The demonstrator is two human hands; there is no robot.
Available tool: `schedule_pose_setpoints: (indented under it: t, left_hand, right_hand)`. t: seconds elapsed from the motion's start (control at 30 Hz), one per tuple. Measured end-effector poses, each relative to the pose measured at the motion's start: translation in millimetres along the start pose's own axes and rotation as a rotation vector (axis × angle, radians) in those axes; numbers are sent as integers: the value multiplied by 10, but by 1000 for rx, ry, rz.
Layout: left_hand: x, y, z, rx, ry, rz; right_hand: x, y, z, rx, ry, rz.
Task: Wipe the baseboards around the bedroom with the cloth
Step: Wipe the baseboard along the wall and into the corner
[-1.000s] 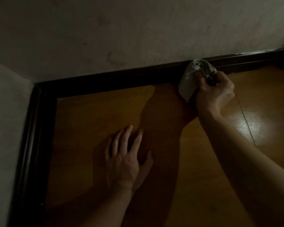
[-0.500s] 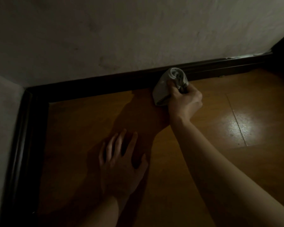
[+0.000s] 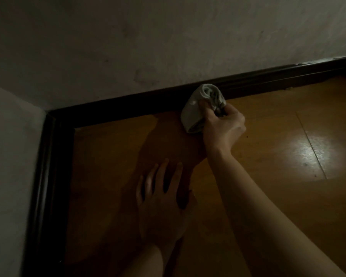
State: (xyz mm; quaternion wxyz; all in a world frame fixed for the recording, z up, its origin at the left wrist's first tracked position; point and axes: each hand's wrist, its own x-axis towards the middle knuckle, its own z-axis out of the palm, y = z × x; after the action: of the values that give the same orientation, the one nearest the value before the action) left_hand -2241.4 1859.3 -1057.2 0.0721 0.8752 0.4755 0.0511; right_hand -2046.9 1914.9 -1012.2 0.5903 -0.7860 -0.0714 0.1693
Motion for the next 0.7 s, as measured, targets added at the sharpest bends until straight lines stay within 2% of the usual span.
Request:
schedule_pose_setpoints:
  t: [0.13,0.27,0.37,0.5,0.7]
  left_hand:
    - [4,-18,1,9,9,7]
    - [1,17,-41,-12,29,8]
    - [-3,21,-50,-5,39,7]
    - [-3,-19,-7,-12,60,19]
    - [8,-14,-16,32,45,33]
  right_hand:
    - [75,28,-28,-23,125,7]
    - [-36,0,119,-42,116,46]
    - [-82,-36,141,-40,40,37]
    - [-35,-32,82,-168,-171,-99]
    - [92,-32,-68,-237,-244,-229]
